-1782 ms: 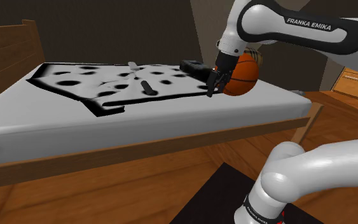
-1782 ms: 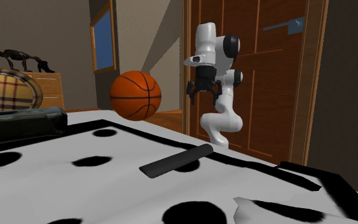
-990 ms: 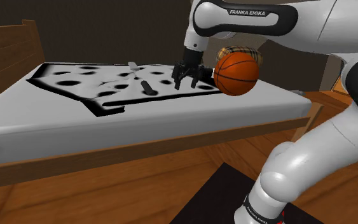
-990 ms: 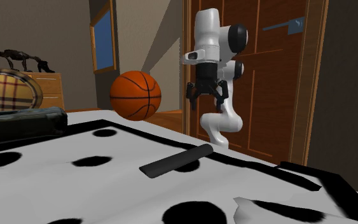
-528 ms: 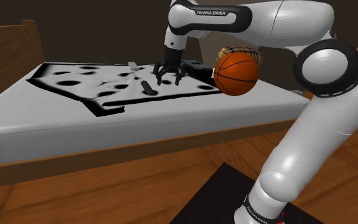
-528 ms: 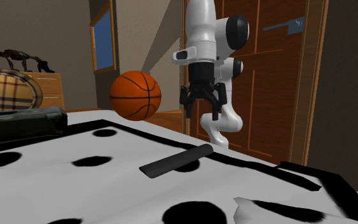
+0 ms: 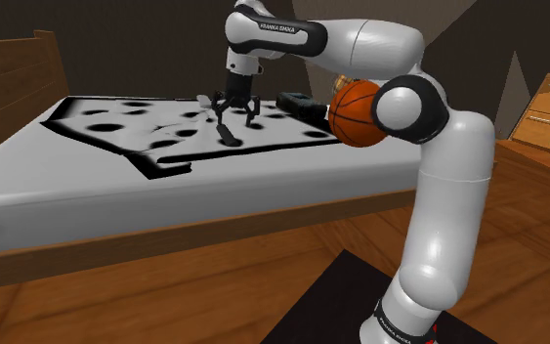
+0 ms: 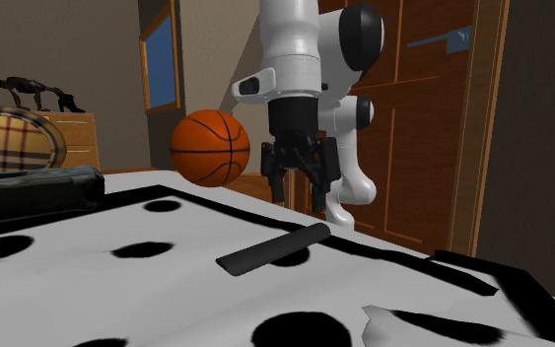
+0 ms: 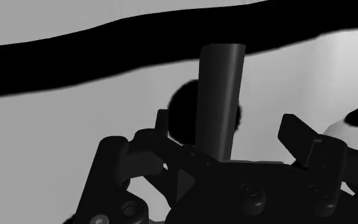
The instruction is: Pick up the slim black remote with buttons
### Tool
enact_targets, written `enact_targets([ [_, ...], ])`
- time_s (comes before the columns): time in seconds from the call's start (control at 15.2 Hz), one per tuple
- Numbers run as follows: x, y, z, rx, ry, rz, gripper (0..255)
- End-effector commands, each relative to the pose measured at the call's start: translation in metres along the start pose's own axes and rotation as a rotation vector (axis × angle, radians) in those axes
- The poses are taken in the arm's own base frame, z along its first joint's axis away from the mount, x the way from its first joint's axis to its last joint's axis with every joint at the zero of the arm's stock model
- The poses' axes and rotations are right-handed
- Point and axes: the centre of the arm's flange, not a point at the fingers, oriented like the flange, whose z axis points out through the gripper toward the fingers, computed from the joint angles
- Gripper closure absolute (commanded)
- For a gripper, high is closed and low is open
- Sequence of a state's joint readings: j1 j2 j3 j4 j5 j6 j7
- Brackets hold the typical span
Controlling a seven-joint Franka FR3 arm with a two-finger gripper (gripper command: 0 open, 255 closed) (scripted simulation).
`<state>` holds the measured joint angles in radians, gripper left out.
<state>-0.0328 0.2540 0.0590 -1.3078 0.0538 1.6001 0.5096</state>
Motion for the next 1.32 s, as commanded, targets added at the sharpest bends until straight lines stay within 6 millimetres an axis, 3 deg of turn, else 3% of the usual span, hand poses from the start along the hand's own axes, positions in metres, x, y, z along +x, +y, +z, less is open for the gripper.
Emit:
enact_targets([
  [0.0, 0.024, -0.009, 0.004, 0.003, -0.007, 0.040, 0],
  [0.59, 0.024, -0.006, 0.044, 0.003, -0.007, 0.040, 0],
  [0.66, 0.023, -0.006, 0.044, 0.003, -0.007, 0.040, 255],
  [1.25, 0.024, -0.006, 0.044, 0.003, -0.007, 0.040, 255],
])
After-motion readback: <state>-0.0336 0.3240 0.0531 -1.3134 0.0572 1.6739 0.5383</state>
